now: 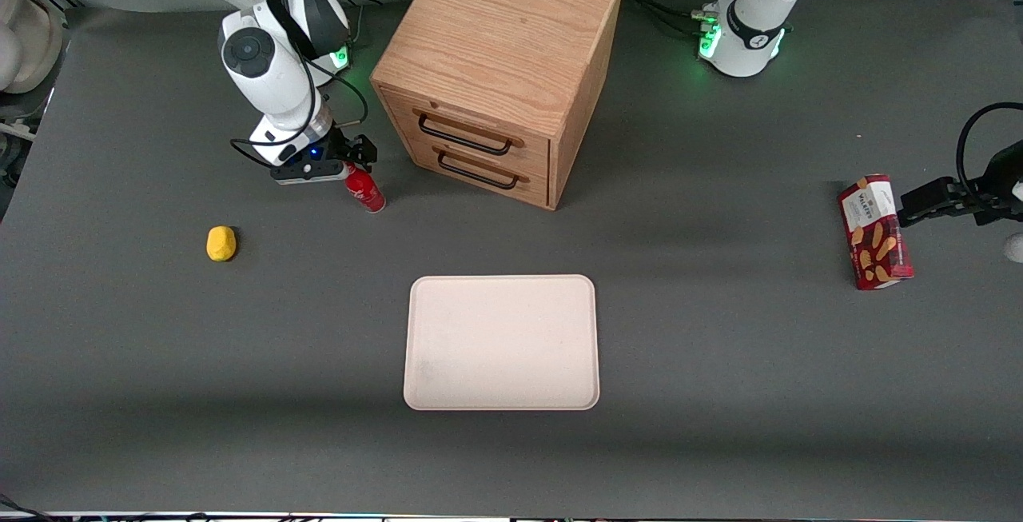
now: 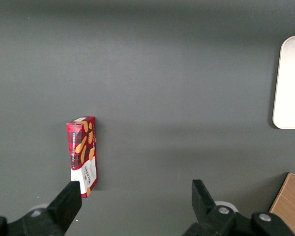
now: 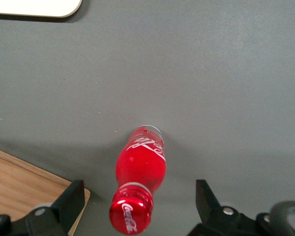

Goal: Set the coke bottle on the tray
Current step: 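Close the right gripper on the red bottle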

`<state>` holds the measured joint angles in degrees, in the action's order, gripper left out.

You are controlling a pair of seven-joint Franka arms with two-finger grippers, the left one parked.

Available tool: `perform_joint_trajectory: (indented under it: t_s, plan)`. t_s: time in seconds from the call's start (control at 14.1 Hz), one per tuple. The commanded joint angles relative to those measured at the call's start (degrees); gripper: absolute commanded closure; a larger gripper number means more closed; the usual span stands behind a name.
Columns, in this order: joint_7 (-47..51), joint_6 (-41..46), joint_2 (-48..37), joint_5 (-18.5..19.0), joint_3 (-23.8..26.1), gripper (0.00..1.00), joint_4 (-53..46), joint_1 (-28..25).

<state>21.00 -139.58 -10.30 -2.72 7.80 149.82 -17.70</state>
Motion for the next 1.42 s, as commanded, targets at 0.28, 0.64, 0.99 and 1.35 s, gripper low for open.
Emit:
perform_joint_trajectory:
  t_s: [0.28, 0.64, 0.99, 1.35]
  plan:
    - [1.2, -0.7, 0.0, -0.8, 0.5, 0.5, 0.5, -0.3]
    - [0.9, -0.6, 0.1, -0.7, 0.5, 1.0, 0.4, -0.3]
    - [0.4, 4.2, -1.0, -0.7, 0.4, 1.0, -2.7, -0.1]
    - [0.2, 14.9, -0.8, -0.3, -0.2, 1.0, -13.4, 0.5]
